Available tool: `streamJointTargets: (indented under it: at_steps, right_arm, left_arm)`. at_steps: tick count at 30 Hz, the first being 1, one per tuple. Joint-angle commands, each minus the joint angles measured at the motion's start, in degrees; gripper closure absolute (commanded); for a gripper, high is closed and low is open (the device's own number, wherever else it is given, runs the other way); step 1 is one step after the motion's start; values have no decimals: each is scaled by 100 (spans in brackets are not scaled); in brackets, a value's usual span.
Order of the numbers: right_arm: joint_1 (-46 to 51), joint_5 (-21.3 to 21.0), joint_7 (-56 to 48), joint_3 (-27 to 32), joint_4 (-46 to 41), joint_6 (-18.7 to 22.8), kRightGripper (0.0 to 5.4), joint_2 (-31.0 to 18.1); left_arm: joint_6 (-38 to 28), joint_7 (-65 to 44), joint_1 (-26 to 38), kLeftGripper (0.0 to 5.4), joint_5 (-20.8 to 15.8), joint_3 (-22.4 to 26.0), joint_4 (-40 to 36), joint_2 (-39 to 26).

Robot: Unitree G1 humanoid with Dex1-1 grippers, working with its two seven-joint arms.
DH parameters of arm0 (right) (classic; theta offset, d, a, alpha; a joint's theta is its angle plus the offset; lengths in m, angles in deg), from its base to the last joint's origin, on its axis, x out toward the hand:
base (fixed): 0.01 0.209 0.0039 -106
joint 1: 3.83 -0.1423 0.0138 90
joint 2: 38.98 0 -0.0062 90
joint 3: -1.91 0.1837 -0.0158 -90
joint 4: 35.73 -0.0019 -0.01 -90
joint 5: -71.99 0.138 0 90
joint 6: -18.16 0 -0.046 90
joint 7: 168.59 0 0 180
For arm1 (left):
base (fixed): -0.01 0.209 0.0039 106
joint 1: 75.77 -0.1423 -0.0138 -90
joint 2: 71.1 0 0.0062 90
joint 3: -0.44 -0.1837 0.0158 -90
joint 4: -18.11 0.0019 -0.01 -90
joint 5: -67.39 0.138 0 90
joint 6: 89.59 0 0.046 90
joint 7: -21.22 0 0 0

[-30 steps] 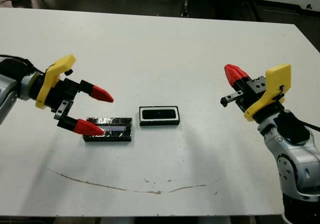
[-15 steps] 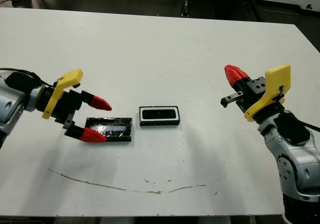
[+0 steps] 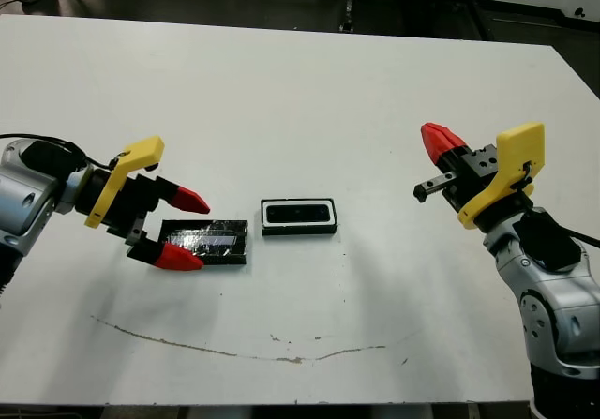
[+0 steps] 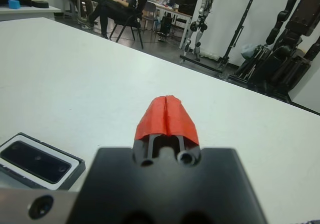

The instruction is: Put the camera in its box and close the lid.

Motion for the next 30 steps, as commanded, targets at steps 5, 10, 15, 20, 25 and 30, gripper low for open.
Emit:
streamJointTargets:
  at_steps: [5,10,15,20,25,30]
  right_arm:
    - [89,13,12,35,-31,97,538,-60]
    - [96,18,23,22,-73,137,538,-57]
    - [101,5,1,19,-52,101,538,-73]
    - [101,1,22,2,-85,137,538,-65]
    - [107,-14,10,-16,-113,152,538,-88]
    - [109,-28,9,-28,-134,167,538,-89]
  left_arm:
    - [-510,-30,-127,0,231,-7,269,305]
    - [-770,-80,-115,0,405,-52,363,393]
    - [-636,-149,-77,0,503,-85,455,426]
    - [-672,-246,-47,0,552,-89,582,482]
    - [-596,-229,-29,0,632,-95,636,478]
    - [-691,-246,16,0,743,-104,798,529]
